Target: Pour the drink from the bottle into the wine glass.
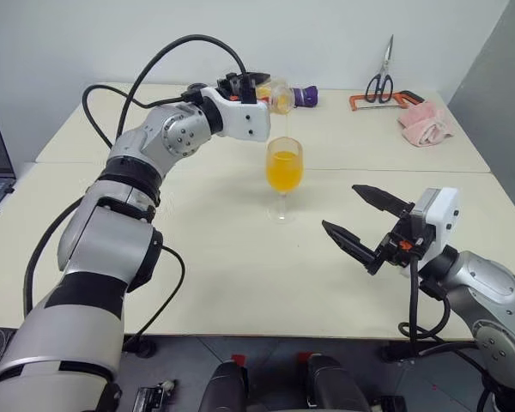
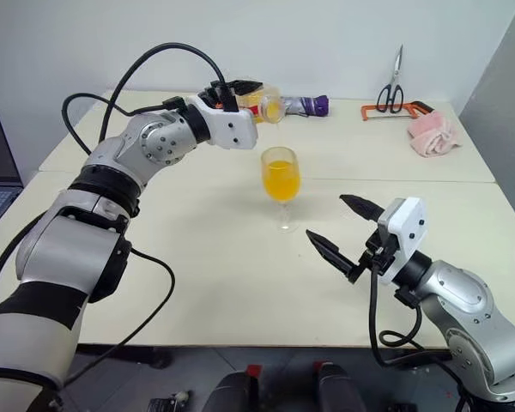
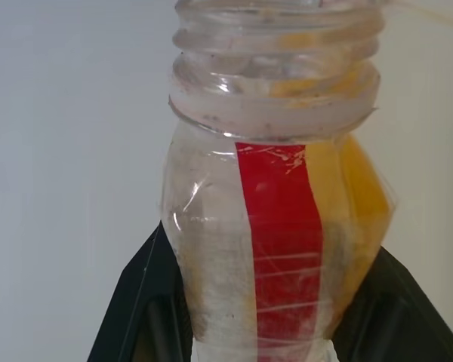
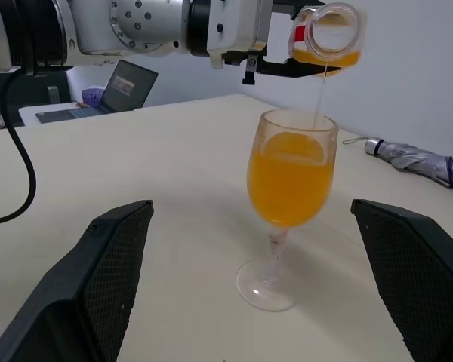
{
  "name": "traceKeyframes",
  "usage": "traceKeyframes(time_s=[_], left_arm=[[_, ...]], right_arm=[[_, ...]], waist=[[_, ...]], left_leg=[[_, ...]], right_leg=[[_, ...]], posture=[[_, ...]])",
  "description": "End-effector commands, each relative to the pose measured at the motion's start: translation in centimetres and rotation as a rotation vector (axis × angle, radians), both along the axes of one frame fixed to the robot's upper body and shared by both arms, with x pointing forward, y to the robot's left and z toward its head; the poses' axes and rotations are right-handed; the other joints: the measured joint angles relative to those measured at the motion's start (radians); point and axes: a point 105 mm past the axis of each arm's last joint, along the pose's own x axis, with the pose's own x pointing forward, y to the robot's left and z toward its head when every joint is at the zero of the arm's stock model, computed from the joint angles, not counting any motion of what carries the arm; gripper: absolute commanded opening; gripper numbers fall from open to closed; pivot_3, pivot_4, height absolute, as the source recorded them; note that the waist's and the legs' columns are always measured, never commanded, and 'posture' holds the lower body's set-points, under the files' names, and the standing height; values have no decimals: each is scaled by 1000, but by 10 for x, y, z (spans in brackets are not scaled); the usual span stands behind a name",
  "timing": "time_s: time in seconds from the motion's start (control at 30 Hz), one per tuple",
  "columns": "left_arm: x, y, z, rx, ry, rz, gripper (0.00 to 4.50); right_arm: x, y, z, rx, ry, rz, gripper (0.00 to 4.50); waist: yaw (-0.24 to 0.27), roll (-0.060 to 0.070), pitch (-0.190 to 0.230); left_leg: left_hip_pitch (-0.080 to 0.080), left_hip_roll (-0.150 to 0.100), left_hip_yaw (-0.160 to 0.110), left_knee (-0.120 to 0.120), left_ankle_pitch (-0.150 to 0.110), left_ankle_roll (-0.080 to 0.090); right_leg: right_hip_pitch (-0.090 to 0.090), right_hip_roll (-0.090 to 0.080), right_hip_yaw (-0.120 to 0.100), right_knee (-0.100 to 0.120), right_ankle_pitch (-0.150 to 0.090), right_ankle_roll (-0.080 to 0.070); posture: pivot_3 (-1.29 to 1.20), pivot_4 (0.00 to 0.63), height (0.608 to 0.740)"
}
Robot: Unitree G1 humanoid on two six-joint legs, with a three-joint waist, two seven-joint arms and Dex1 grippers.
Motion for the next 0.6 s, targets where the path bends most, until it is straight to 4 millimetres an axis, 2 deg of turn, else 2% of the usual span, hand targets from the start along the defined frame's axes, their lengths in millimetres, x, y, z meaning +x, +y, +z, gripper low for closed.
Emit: traceKeyframes(time_s=[0.03, 0.2, 0.33, 0.47, 0.6], left_arm=[[1, 5, 14, -169, 64, 1, 1796], [6, 12, 9, -375, 222, 3, 1796], [9, 28, 2, -576, 346, 27, 1795], [6, 49, -15, -775, 476, 66, 1777], [-4, 79, -40, -932, 561, 161, 1765]], right_arm=[[-7, 9, 15, -14, -72, 36, 4500], [-6, 19, 15, -49, -66, 86, 4500], [-11, 30, 11, -82, -29, 156, 4500], [-9, 38, 0, -138, 60, 175, 4500], [-3, 45, -8, -184, 109, 192, 4500]], waist=[[0, 0, 0], [0, 0, 0], [-2, 0, 0], [-4, 0, 0], [-4, 0, 0]], left_leg=[[0, 0, 0, 0, 0, 0], [-2, 0, -1, 4, 0, 0], [-2, 0, -1, 5, 0, 0], [-1, 1, -1, 5, 0, 0], [0, 2, -2, 6, 0, 0]], right_leg=[[0, 0, 0, 0, 0, 0], [0, 0, -1, 1, 0, 0], [0, 0, -1, 2, 0, 0], [0, 0, 0, 3, 0, 0], [0, 0, 1, 6, 0, 0]], posture=[[0, 150, 740], [0, 150, 740], [0, 150, 740], [0, 150, 740], [0, 150, 740]])
